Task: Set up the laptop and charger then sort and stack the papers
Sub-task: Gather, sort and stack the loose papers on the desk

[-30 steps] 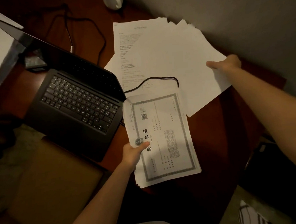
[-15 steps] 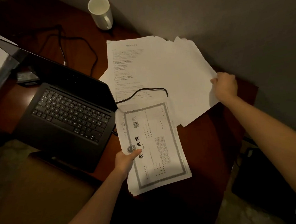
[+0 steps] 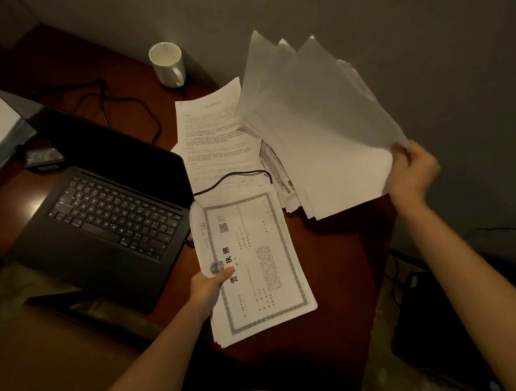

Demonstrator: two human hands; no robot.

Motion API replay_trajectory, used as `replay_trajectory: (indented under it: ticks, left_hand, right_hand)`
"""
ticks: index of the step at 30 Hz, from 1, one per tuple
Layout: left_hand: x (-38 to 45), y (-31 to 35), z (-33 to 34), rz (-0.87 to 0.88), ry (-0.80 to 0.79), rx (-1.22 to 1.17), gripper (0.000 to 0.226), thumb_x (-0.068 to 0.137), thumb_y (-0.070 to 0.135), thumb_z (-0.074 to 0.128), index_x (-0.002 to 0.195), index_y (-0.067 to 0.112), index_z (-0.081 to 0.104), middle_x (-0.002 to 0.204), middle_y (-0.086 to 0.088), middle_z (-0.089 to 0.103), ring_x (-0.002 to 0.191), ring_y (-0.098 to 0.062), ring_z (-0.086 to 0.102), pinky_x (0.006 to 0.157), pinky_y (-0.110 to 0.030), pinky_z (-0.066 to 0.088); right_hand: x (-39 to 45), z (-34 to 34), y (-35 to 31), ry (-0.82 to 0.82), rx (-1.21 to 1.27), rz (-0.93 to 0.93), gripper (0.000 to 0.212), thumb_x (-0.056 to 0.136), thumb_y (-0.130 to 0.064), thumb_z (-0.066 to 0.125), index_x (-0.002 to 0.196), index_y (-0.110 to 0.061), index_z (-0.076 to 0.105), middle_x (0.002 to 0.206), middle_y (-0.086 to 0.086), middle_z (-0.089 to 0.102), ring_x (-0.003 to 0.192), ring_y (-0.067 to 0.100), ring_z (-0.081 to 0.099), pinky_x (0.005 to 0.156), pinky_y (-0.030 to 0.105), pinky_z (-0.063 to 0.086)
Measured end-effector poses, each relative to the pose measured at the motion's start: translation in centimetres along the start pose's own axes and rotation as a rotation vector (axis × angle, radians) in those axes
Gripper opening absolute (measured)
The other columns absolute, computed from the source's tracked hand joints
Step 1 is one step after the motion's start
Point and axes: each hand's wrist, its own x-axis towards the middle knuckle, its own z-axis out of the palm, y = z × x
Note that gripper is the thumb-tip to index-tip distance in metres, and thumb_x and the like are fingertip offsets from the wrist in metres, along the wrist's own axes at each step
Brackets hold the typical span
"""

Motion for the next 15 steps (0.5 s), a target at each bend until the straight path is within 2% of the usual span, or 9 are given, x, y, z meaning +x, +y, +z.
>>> replay_trajectory:
  ticks: [2,5,9,11,13,15]
  left_hand:
    - [-0.1,0.0,0.0,0.002,0.000,0.012,0.021,0.079,0.002,0.074,0.098,0.006,0.066,0.092,-0.013,0.071,0.084,-0.033,0.069,0.079,-0.047,0.055]
    - [-0.2,0.1,0.0,-0.013,0.010,0.038,0.023,0.079,0.005,0.075,0.100,0.005,0.066,0.093,-0.015,0.072,0.084,-0.034,0.069,0.080,-0.050,0.055]
    - [-0.5,0.3,0.1,-0.008,0.007,0.062,0.024,0.079,0.006,0.075,0.101,0.003,0.064,0.085,-0.010,0.070,0.077,-0.029,0.068,0.072,-0.041,0.054]
    - [-0.7,0.3,0.1,0.005,0.009,0.060,0.025,0.079,0.006,0.074,0.102,0.003,0.063,0.082,-0.009,0.069,0.074,-0.027,0.067,0.068,-0.037,0.052]
    - [-1.1,0.3,0.1,0.004,0.011,0.071,0.027,0.080,0.009,0.075,0.103,0.004,0.063,0.082,-0.008,0.069,0.074,-0.026,0.067,0.067,-0.036,0.052]
    - [-1.5,0.4,0.0,0.017,0.003,0.093,0.028,0.081,0.016,0.074,0.105,0.006,0.064,0.086,-0.008,0.069,0.078,-0.026,0.067,0.071,-0.036,0.052]
  right_hand:
    - [-0.3,-1.4,-0.1,0.037,0.057,0.069,0.027,0.093,-0.013,0.053,0.068,-0.024,0.054,0.068,-0.012,0.050,0.064,-0.003,0.046,0.071,0.021,0.043]
    - [-0.5,-3.1,-0.4,0.102,0.140,0.188,0.033,0.091,-0.013,0.055,0.061,-0.021,0.044,0.065,-0.009,0.047,0.061,-0.002,0.046,0.065,0.016,0.044]
    - [-1.4,-3.4,0.3,0.096,0.229,0.359,0.009,0.089,-0.011,0.057,0.082,-0.006,0.058,0.071,-0.004,0.052,0.074,0.013,0.052,0.063,0.018,0.045]
    - [-3.0,-3.0,1.3,0.046,0.247,0.432,0.014,0.090,-0.012,0.059,0.094,0.002,0.063,0.082,0.002,0.058,0.083,0.017,0.054,0.072,0.025,0.049]
    - [-5.3,-2.6,2.7,-0.014,0.241,0.503,0.020,0.091,-0.012,0.059,0.106,0.001,0.062,0.097,0.008,0.061,0.090,0.019,0.057,0.081,0.032,0.050]
    - [-7.9,-2.2,4.2,-0.072,0.233,0.568,0.023,0.093,-0.013,0.058,0.113,-0.002,0.061,0.105,0.008,0.061,0.094,0.020,0.057,0.083,0.029,0.047]
